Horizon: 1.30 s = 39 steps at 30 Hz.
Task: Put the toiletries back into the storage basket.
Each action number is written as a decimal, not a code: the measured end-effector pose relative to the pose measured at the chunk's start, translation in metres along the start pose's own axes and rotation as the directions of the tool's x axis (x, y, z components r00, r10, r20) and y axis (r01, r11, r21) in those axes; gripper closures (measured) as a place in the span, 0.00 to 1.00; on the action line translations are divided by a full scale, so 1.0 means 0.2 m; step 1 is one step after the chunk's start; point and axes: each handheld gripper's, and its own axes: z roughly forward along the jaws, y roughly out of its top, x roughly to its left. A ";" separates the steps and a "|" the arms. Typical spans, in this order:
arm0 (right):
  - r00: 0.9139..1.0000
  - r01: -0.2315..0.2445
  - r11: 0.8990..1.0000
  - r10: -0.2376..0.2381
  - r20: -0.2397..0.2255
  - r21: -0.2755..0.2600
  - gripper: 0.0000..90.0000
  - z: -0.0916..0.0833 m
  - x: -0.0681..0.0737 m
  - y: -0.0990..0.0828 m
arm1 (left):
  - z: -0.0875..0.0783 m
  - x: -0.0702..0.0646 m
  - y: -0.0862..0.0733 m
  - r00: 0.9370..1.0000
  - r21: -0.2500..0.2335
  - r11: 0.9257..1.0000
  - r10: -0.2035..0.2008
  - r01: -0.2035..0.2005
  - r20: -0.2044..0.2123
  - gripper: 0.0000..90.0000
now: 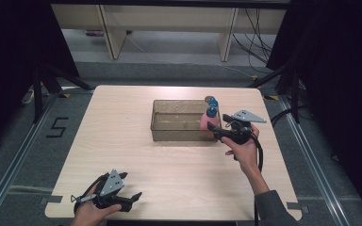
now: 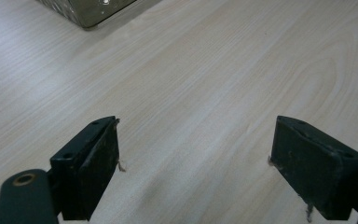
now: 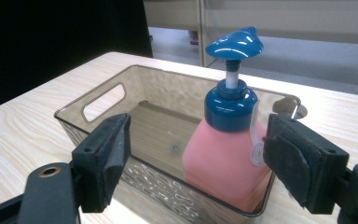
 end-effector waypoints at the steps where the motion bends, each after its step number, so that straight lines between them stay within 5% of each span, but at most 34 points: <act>1: 1.000 0.000 1.000 0.000 0.000 0.000 0.27 0.00 0.00 0.00 | 0.00 0.00 0.00 1.000 0.000 1.000 0.000 0.000 0.000 0.16; 10: 0.999 -0.032 0.999 0.032 -0.010 0.007 0.27 -0.03 0.02 -0.01 | 0.00 0.00 0.00 1.000 -0.002 1.000 -0.002 0.002 -0.001 0.16; 15: 1.000 -0.002 1.000 0.002 -0.012 0.001 0.27 -0.04 0.02 -0.03 | 0.00 0.00 0.00 1.000 -0.002 1.000 -0.004 0.004 0.003 0.16; 17: 0.999 -0.033 0.999 0.033 -0.025 0.016 0.27 -0.04 0.03 -0.03 | 0.00 0.00 0.00 1.000 -0.001 1.000 -0.002 0.002 0.000 0.16; 22: 1.000 0.020 1.000 -0.020 -0.017 0.003 0.27 -0.05 0.04 -0.05 | 0.00 0.00 0.00 1.000 -0.001 1.000 -0.001 0.001 0.000 0.16; 23: 0.999 -0.025 1.000 0.025 -0.031 0.017 0.27 -0.06 0.07 -0.06 | 0.00 0.00 0.00 1.000 -0.001 1.000 -0.003 0.003 0.000 0.16; 32: 0.999 0.012 1.000 -0.012 -0.045 0.012 0.26 -0.07 0.08 -0.08 | 0.00 0.00 0.00 1.000 -0.001 1.000 -0.002 0.002 -0.001 0.16; 34: 0.998 -0.022 0.999 0.024 -0.051 0.025 0.25 -0.08 0.10 -0.08 | 0.00 0.00 0.00 1.000 -0.001 1.000 -0.001 0.001 -0.002 0.16; 39: 0.998 -0.006 1.000 0.007 -0.059 0.023 0.23 -0.09 0.11 -0.09 | 0.00 0.00 0.00 1.000 -0.001 1.000 -0.002 0.002 -0.002 0.16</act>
